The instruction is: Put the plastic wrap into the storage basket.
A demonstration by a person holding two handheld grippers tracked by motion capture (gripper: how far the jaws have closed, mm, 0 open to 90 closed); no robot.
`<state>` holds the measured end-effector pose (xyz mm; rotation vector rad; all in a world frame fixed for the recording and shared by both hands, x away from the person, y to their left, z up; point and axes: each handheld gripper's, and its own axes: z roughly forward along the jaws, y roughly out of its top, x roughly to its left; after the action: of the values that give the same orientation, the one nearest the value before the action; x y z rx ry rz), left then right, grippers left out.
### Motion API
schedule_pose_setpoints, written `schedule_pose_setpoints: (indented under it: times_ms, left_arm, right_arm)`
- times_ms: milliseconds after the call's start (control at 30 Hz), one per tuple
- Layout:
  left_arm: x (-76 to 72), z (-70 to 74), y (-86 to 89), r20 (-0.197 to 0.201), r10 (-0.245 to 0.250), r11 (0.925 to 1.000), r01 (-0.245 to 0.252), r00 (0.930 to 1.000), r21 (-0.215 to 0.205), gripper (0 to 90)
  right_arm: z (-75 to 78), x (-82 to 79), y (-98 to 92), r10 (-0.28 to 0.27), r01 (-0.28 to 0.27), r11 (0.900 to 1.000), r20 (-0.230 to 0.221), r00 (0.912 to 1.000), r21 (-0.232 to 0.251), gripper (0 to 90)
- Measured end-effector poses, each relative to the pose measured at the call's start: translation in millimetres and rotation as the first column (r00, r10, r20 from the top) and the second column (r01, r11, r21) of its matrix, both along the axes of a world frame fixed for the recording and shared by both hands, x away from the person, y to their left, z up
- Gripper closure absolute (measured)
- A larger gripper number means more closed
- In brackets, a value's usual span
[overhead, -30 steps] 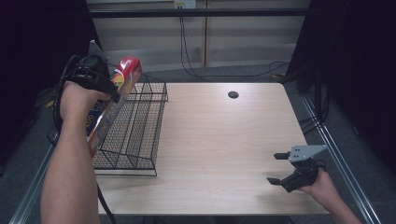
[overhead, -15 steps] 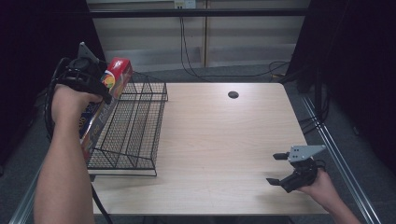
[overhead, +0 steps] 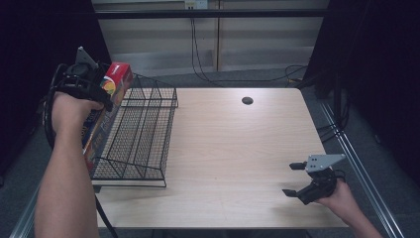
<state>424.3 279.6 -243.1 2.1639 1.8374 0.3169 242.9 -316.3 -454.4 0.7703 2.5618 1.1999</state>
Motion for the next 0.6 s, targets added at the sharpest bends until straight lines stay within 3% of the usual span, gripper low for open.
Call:
schedule_pose_setpoints:
  times_ms: [200, 300, 467, 600]
  left_arm:
    - [2.1, -2.7, 5.1, -0.006, 0.043, 0.9991, -0.043, 0.9991, 0.001, 43.9]
    - [4.2, -5.5, 4.4, -0.003, 0.076, 0.9969, -0.076, 0.9971, 0.022, 43.9]
    - [8.4, -14.3, -1.1, -0.034, 0.081, 0.9956, -0.079, 0.9961, 0.049, 43.7]
    - [11.9, -19.9, -3.4, -0.050, 0.099, 0.9944, -0.097, 0.9939, 0.042, 43.5]
  right_arm:
    - [-0.9, 1.6, 1.0, 0.003, -0.003, 1.000, -0.005, 1.0000, 0.008, 7.1]
    - [-0.9, 2.4, 1.0, 0.006, -0.006, 1.000, -0.006, 1.0000, 0.013, 7.1]
    - [-0.7, 2.8, 0.8, 0.011, -0.011, 1.000, -0.003, 0.9999, 0.012, 7.1]
    - [-0.9, 5.4, 1.6, 0.012, -0.012, 1.000, -0.006, 0.9999, 0.016, 7.1]
